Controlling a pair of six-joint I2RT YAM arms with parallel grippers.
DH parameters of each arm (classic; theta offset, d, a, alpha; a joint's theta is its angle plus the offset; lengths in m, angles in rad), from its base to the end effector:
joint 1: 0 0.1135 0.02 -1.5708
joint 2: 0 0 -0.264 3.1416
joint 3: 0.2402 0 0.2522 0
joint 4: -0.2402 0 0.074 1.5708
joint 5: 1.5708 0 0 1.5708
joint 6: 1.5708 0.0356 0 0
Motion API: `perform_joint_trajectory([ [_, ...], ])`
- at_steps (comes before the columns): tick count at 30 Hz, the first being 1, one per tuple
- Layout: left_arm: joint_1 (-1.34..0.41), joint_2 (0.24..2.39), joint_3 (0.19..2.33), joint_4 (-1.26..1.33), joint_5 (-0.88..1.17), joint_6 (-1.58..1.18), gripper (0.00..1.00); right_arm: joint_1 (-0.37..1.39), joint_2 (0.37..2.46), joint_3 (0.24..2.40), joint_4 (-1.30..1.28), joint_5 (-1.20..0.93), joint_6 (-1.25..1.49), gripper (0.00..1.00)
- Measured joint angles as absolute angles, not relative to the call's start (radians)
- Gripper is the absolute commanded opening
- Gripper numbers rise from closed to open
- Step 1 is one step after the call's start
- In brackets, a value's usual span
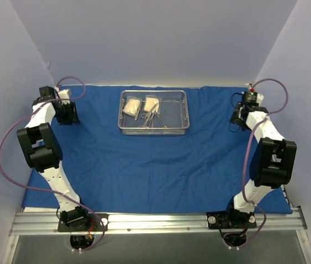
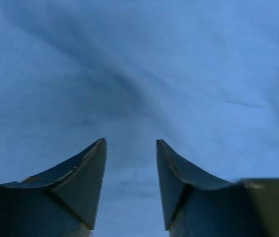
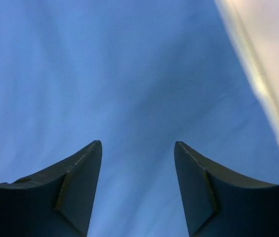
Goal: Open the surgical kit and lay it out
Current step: Smooth out the surgical kit at the center of the board.
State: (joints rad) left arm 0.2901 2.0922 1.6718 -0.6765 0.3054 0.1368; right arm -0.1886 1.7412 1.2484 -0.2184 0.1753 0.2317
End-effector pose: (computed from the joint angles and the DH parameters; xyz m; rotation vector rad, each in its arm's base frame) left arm 0.4332 0.1181 0.2012 -0.1029 2.6047 -0.2586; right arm 0.3835 -0.0795 0.2395 0.5638 2.2041 -0.1773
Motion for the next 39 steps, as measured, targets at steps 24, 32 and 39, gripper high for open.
perform_joint_trajectory([
  [24,-0.034,2.575,2.495,-0.799,0.128,0.103,0.94,0.072,2.597,2.322,-0.317,0.068,0.291,0.66],
  [32,-0.088,2.725,2.633,-0.902,0.07,0.101,0.68,0.094,2.682,2.41,-0.327,0.136,0.287,0.35],
  [39,-0.11,2.757,2.7,-0.949,0.068,0.118,0.02,0.085,2.682,2.411,-0.33,0.134,0.307,0.0],
])
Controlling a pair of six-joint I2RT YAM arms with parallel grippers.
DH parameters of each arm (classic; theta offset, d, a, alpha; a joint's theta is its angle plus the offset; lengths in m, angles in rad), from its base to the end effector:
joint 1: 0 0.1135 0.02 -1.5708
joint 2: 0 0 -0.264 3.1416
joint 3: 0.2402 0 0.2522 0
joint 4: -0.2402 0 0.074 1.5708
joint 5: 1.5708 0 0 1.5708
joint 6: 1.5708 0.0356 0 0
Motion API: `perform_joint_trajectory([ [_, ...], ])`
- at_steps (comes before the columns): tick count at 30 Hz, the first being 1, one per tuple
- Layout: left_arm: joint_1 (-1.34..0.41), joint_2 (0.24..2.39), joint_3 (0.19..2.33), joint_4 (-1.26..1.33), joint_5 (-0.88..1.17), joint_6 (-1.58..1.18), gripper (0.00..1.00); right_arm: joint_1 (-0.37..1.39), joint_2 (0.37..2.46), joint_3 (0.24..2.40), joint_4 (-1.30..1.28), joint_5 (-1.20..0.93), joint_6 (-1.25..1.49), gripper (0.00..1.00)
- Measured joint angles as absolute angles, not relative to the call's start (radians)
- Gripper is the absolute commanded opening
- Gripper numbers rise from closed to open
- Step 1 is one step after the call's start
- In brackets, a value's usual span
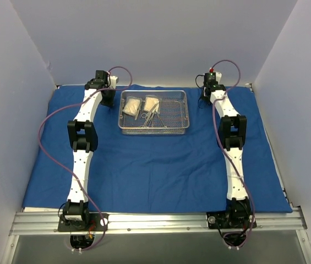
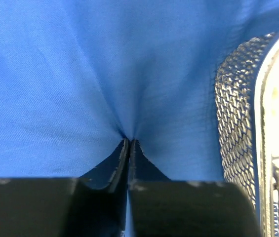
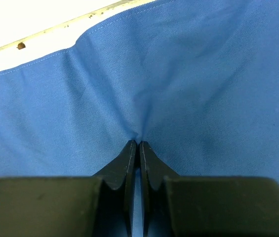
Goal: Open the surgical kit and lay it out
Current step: Smooth out the surgical kit at the center of the board.
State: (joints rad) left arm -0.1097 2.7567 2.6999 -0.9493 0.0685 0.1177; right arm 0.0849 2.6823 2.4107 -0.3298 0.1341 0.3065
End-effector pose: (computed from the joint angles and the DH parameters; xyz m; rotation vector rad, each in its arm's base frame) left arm 0.5676 -0.0650 0.1661 0.3176 2.5559 -0.0853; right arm 0.5971 0.0460 0.1608 0.3156 2.1440 0.0791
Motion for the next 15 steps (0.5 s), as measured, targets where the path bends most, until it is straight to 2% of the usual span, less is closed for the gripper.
perform_joint_trajectory([
  [15,-0.072,2.809,2.786,-0.907,0.086,0.041,0.02,0.021,2.711,2.41,-0.187,-0.055,0.535,0.0],
])
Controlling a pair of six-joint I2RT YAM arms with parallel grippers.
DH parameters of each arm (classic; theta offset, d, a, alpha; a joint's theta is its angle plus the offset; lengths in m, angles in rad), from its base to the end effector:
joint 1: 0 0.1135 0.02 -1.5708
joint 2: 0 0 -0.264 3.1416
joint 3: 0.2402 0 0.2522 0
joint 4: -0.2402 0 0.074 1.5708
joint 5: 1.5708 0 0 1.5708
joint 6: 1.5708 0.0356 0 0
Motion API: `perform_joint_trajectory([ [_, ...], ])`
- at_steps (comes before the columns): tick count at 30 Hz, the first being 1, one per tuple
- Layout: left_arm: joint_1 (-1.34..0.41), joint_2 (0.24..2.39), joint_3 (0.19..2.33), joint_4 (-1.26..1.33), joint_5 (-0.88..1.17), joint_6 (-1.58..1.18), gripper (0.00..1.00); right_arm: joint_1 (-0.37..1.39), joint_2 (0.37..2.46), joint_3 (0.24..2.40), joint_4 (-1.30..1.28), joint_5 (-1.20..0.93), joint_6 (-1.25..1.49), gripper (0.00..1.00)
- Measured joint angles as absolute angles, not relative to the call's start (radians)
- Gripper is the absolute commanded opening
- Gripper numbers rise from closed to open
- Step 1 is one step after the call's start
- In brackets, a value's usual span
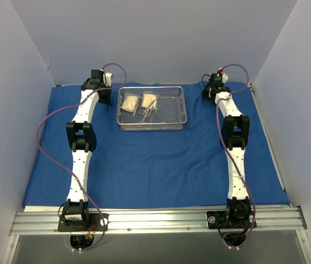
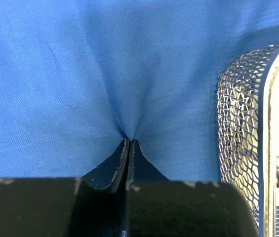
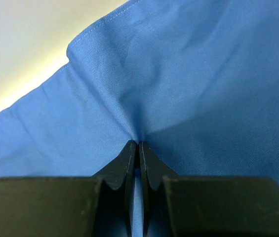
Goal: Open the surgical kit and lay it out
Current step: Smooth out the surgical kit at the center of the board.
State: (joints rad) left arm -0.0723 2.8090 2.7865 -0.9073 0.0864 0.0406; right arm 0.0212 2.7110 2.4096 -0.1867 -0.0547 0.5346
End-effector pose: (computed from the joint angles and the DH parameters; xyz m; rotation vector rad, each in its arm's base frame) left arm 0.5795 -0.0451 0.1664 0.1768 2.4935 -0.1212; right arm 0.6082 0.0148 0.1569 0.4955 2.0224 0.3982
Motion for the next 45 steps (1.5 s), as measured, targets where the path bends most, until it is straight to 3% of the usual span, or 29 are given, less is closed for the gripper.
perform_joint_trajectory([
  [8,-0.081,2.81,2.765,-0.832,0.075,0.084,0.02,0.019,2.684,2.311,-0.059,-0.057,0.583,0.0],
  [9,-0.084,2.809,2.762,-0.826,0.072,0.088,0.02,0.019,2.677,2.297,-0.048,-0.056,0.583,0.15],
  [11,-0.086,2.809,2.761,-0.819,0.065,0.091,0.02,0.019,2.667,2.281,-0.034,-0.051,0.581,0.35],
  [13,-0.086,2.808,2.756,-0.815,0.064,0.091,0.05,0.02,2.654,2.271,-0.031,-0.052,0.564,0.42],
  [17,-0.086,2.776,2.693,-0.786,0.064,0.093,0.23,0.02,2.57,2.176,-0.082,-0.005,0.493,0.48],
  [22,-0.086,2.729,2.616,-0.766,0.07,0.092,0.37,0.02,2.273,1.782,-0.101,0.086,0.419,0.44],
  [25,-0.086,2.698,2.58,-0.77,0.088,0.089,0.4,0.012,2.08,1.54,-0.075,0.09,0.421,0.27],
  [26,-0.086,2.689,2.573,-0.771,0.093,0.089,0.41,0.002,2.027,1.467,-0.064,0.078,0.429,0.14],
  [28,-0.086,2.666,2.55,-0.769,0.105,0.088,0.41,-0.043,1.949,1.309,-0.006,0.022,0.452,0.0],
  [31,-0.086,2.619,2.495,-0.768,0.119,0.088,0.41,-0.139,1.935,1.149,0.083,-0.07,0.506,0.0],
  [38,-0.086,2.542,2.399,-0.753,0.132,0.091,0.45,-0.247,1.899,1.049,0.214,-0.127,0.565,0.0],
  [45,-0.086,2.521,2.369,-0.751,0.144,0.091,0.53,-0.43,1.692,0.812,0.188,-0.159,0.574,0.0],
])
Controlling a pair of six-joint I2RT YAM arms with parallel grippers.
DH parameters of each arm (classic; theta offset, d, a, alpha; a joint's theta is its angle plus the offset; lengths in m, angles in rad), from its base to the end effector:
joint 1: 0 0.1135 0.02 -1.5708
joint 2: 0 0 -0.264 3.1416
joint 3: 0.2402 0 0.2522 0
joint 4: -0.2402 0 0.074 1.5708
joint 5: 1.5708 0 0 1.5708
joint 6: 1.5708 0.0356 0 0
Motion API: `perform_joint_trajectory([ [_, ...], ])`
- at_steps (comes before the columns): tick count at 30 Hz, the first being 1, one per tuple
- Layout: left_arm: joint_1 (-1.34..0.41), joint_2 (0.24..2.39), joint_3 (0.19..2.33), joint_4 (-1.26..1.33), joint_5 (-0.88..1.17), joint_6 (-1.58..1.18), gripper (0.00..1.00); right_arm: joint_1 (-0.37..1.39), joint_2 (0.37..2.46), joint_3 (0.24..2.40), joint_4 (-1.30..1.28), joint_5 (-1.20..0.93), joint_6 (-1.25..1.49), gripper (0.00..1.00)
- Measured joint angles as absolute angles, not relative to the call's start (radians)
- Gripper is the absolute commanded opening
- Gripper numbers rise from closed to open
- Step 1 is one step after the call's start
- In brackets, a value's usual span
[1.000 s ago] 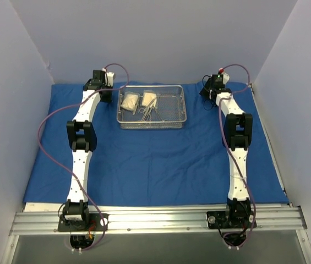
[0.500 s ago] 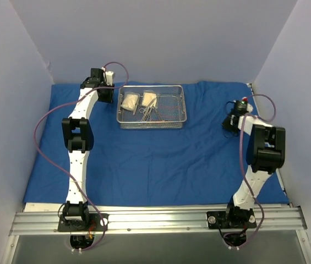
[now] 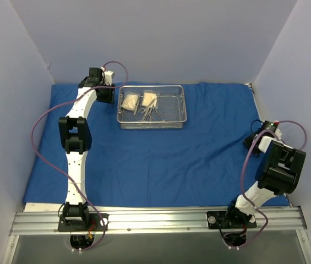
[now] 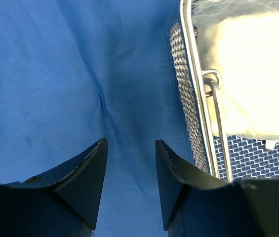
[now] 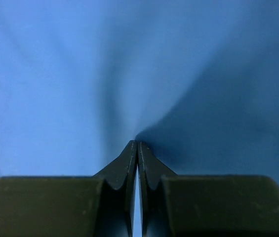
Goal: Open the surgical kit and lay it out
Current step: Smooth out the surgical kit at the center of the board.
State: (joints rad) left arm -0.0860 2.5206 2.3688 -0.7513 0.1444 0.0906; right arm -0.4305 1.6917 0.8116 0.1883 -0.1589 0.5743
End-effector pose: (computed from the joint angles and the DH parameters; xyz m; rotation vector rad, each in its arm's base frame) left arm 0.5511 -0.0527 0.2036 0.2794 2.4532 -0.1766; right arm 0.3097 -0.1360 0.1554 1.0156 2.0244 0.2562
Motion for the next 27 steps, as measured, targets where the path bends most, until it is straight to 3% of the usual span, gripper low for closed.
perform_joint_trajectory([
  [11,-0.078,2.471,2.369,-0.757,0.178,0.091,0.58,-0.599,1.495,0.743,-0.067,-0.086,0.516,0.0],
  [15,-0.069,2.449,2.366,-0.798,0.197,0.097,0.65,-0.566,1.404,0.76,-0.152,-0.046,0.494,0.11],
  [16,-0.065,2.436,2.356,-0.81,0.204,0.101,0.69,-0.53,1.382,0.772,-0.176,-0.018,0.491,0.2],
  [17,-0.06,2.414,2.336,-0.823,0.212,0.111,0.71,-0.488,1.363,0.785,-0.196,-0.002,0.49,0.23],
  [21,-0.021,2.258,2.155,-0.873,0.242,0.159,0.73,-0.362,1.311,0.793,-0.221,0.012,0.488,0.29],
  [27,0.087,1.983,1.776,-0.888,0.221,0.253,0.73,-0.292,1.318,0.71,-0.21,-0.018,0.555,0.25],
])
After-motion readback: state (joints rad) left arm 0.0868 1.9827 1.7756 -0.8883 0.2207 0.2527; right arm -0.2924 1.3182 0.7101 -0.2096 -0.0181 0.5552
